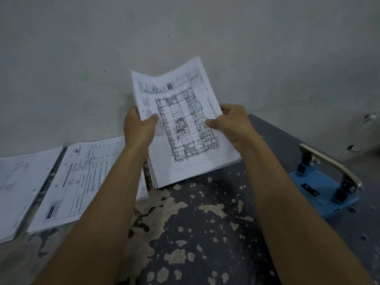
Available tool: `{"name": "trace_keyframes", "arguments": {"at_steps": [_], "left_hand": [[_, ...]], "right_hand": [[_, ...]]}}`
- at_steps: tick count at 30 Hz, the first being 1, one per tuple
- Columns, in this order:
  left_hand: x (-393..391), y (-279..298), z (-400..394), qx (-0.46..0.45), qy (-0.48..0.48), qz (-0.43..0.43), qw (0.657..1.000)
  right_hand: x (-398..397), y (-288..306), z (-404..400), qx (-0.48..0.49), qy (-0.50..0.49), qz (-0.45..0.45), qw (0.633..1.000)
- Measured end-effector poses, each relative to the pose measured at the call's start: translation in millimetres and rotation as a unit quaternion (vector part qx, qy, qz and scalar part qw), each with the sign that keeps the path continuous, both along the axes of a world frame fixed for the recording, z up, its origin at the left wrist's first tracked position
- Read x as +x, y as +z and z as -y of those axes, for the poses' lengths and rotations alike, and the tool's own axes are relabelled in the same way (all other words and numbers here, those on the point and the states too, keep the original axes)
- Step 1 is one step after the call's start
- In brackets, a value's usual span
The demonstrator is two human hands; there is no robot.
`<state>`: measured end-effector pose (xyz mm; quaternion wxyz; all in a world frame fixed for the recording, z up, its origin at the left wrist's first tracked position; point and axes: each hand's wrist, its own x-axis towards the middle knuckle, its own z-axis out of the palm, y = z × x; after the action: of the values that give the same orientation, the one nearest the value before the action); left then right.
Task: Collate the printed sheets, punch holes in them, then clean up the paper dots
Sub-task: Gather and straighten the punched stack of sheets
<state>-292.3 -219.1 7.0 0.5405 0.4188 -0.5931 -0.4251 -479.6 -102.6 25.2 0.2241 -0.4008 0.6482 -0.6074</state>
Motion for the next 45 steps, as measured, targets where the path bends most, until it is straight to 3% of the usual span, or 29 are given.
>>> {"name": "trace_keyframes", "arguments": {"at_steps": [5, 8, 12, 16, 22, 26, 33, 39, 45], "left_hand": [[12, 39, -9, -0.152, 0.010, -0.069, 0.986], [10, 46, -20, -0.195, 0.007, -0.106, 0.975], [5, 36, -21, -0.147, -0.034, -0.085, 0.985], [-1, 28, -16, -0.173, -0.026, -0.017, 0.984], [0, 38, -17, -0.210, 0.012, -0.015, 0.978], [2, 37, -17, -0.182, -0.010, -0.031, 0.983], [1, 37, -17, -0.200, 0.012, -0.042, 0.979], [-2, 28, -18, -0.192, -0.008, -0.034, 0.981], [-2, 24, -21, -0.199, -0.014, -0.046, 0.979]], "right_hand": [[8, 24, -4, -0.100, 0.001, -0.033, 0.994], [7, 35, -8, -0.111, -0.010, -0.063, 0.992], [3, 34, -10, -0.083, -0.016, -0.056, 0.995], [3, 24, -11, -0.089, -0.003, -0.057, 0.994], [12, 28, -6, -0.140, -0.027, -0.081, 0.986], [13, 22, -4, -0.124, -0.029, -0.059, 0.990], [12, 24, -1, -0.135, -0.072, -0.119, 0.981], [8, 16, -6, -0.093, -0.029, -0.009, 0.995], [15, 12, -4, -0.102, -0.034, 0.031, 0.994]]}}
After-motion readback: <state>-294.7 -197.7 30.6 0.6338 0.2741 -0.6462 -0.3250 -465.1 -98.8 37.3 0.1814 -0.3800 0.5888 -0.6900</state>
